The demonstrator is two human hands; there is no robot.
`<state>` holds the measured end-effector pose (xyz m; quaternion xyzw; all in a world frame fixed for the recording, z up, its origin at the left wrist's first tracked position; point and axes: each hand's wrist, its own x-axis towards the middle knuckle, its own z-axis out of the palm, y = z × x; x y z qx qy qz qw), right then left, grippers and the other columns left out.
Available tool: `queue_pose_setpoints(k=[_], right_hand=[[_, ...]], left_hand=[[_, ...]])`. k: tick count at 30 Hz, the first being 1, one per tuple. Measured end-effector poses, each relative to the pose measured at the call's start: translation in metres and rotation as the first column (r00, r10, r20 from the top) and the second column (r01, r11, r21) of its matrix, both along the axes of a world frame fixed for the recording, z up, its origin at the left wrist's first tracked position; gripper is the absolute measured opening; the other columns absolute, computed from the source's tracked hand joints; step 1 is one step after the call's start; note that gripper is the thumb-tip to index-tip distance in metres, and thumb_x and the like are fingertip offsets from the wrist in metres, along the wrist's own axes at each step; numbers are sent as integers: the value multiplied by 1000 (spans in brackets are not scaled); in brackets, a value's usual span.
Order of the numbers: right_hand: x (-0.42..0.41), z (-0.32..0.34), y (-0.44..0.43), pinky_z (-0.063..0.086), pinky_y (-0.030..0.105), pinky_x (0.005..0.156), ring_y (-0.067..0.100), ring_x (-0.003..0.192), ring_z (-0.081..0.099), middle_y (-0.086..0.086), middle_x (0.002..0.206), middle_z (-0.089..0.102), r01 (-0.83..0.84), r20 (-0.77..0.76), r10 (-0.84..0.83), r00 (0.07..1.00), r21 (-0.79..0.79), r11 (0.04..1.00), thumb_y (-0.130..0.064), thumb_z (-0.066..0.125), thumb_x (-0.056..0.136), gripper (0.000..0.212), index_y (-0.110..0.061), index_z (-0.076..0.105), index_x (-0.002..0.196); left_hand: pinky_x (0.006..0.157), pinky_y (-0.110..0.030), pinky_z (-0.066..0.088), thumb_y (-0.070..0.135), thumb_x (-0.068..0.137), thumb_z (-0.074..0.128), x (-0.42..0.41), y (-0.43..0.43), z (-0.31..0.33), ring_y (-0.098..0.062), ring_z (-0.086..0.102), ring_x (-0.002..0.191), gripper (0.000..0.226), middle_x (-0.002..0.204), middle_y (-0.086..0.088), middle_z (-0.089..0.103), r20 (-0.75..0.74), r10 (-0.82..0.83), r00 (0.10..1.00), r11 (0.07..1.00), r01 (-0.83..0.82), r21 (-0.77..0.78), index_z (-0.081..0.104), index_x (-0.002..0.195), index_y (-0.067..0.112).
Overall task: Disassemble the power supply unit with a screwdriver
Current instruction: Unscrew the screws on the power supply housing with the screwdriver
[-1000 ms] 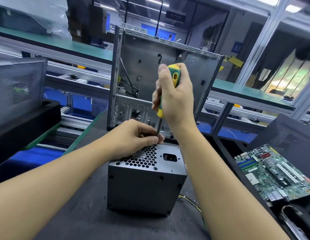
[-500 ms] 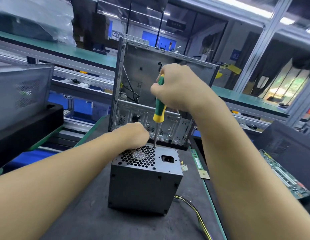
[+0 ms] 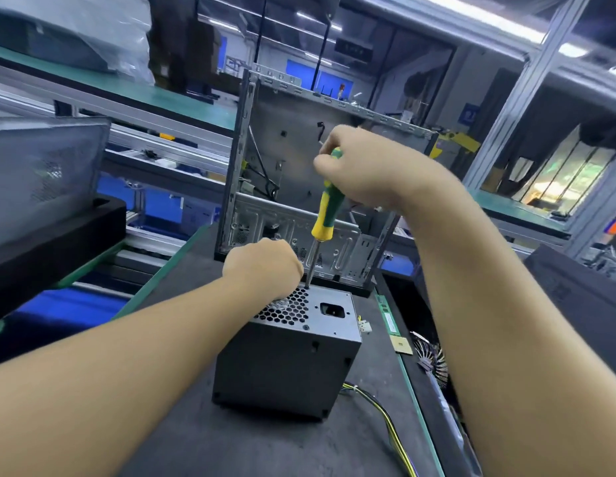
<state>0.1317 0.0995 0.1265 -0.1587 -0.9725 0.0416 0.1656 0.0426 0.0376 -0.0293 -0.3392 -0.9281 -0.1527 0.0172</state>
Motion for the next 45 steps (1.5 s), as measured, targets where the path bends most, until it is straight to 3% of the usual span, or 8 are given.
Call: queue_pose_setpoints(k=[5,10,17,21,26,33,41,45], right_hand=[[8,5,0,48,29,52,24,52,69,13,68,73,31,64,-32,997,17,999,-31,45,91,34,-2,62,97],[-3,-2,-6,37,29,56,24,66,60,5,85,61,59,4,-60,998,160,985,-52,34,102,42,-15,47,87],[-3,2,-19,44,25,49,27,51,65,12,74,70,-36,82,29,996,86,996,-27,43,95,32,-3,60,106],[2,2,-7,52,31,51,26,42,60,16,69,71,-8,25,10,1000,-74,997,-25,46,90,27,-1,59,87],[2,-1,-2,51,31,51,30,50,63,12,70,70,18,-19,-19,1000,-71,997,-30,47,91,29,-3,60,88],[-6,-15,4,41,25,50,16,60,57,-4,77,62,-21,-180,-1,984,-122,992,-35,49,91,16,-21,57,90],[-16,-83,7,41,10,56,-5,58,49,-10,75,51,-374,-793,-93,602,-382,845,-30,68,91,31,-15,45,105],[-23,-110,-7,48,18,76,-2,82,55,-6,96,55,-494,-914,-167,371,-346,798,-22,73,90,38,-14,45,114]], left_hand=[[71,-39,37,9,92,37,-3,3,-4,-32,50,77,20,75,-2,36,-71,-64,995,998,64,7,34,74,15],[69,-42,40,2,94,34,-10,10,-9,-36,56,92,9,96,-10,44,-102,-161,982,987,157,-47,36,89,9],[70,-43,45,1,95,33,-11,7,-8,-32,53,90,17,103,-10,53,-104,-221,970,975,220,-25,47,92,9],[77,-34,54,8,89,39,-7,0,-1,-22,66,88,32,94,8,69,84,-343,935,894,298,335,64,84,28],[85,-35,53,9,84,45,1,-23,7,-20,70,92,30,93,-4,76,256,-730,634,541,307,783,72,97,12],[75,-30,59,4,101,53,-1,-19,0,-28,74,79,16,87,-15,76,196,-748,634,477,308,823,67,96,-1],[74,-36,60,4,100,56,-5,-18,-1,-35,71,75,15,84,-13,75,150,-749,646,460,343,819,65,105,-7],[76,-17,54,11,97,64,-7,-19,2,-5,72,86,13,93,10,77,66,-701,710,493,416,764,71,101,20]])
